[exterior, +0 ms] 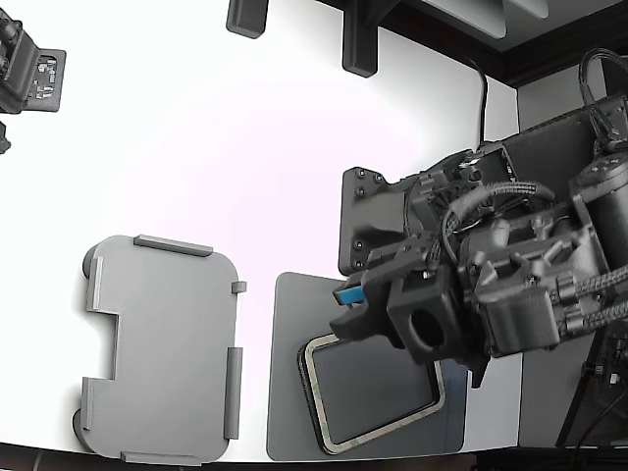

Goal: Grab top frame and put it into gray box.

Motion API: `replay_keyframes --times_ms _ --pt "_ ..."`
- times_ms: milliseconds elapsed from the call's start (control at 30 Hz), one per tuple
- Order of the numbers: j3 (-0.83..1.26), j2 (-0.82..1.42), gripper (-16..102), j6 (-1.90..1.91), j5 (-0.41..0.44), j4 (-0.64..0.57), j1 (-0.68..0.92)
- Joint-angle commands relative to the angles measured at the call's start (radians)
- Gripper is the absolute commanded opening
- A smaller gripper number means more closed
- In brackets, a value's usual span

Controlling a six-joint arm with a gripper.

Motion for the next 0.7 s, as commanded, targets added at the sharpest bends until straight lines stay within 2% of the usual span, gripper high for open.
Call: replay_keyframes --times_ms 0,200,233,300,433,500,667 --pt "-0.044 -0.014 96 -0.109 -0.029 0.026 0.081" --pt "-0.054 -0.078 98 -0.186 0.026 0.057 0.262" --pt "-0.057 -0.098 96 -0.186 0.026 0.057 0.284" --pt "-0.060 -0.137 92 -0.192 0.023 0.054 0.331" --pt "-0.104 -0.213 93 -0.222 0.005 0.087 0.423" --pt "-0.147 -0.262 100 -0.204 -0.012 0.126 0.460" --pt "-0.204 -0.347 100 -0.178 -0.034 0.158 0.548"
